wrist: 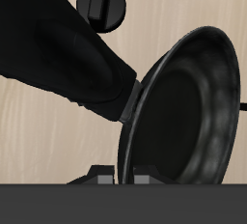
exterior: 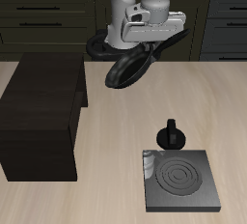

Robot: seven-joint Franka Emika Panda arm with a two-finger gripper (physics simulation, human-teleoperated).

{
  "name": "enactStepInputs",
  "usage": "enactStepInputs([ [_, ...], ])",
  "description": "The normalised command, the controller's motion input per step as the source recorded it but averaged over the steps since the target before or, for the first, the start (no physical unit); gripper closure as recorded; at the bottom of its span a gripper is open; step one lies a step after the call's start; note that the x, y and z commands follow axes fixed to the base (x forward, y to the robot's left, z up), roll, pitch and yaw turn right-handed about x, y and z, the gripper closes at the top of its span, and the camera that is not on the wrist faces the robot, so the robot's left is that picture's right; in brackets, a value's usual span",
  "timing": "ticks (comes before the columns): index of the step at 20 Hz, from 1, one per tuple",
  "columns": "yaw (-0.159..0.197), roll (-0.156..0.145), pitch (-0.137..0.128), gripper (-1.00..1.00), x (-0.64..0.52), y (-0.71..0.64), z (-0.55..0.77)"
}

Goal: Place the frypan on the flat stove

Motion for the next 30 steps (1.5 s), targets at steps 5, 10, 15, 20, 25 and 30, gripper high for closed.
enactStepInputs([
  [5,-0.033,0.007,-0.028,1.00,-0.03,0.03,0.28],
  [10,-0.022,0.005,-0.005,1.00,-0.06,-0.01,0.10],
  [15,-0.039,0.001,0.004,1.00,-0.05,-0.06,0.13],
  [20,-0.019,-0.004,-0.005,1.00,0.00,-0.02,0.12],
  [25,0.011,0.005,-0.012,1.00,0.04,0.01,0.09],
  [30,0.005,-0.013,-0.013,1.00,0.21,0.10,0.15],
])
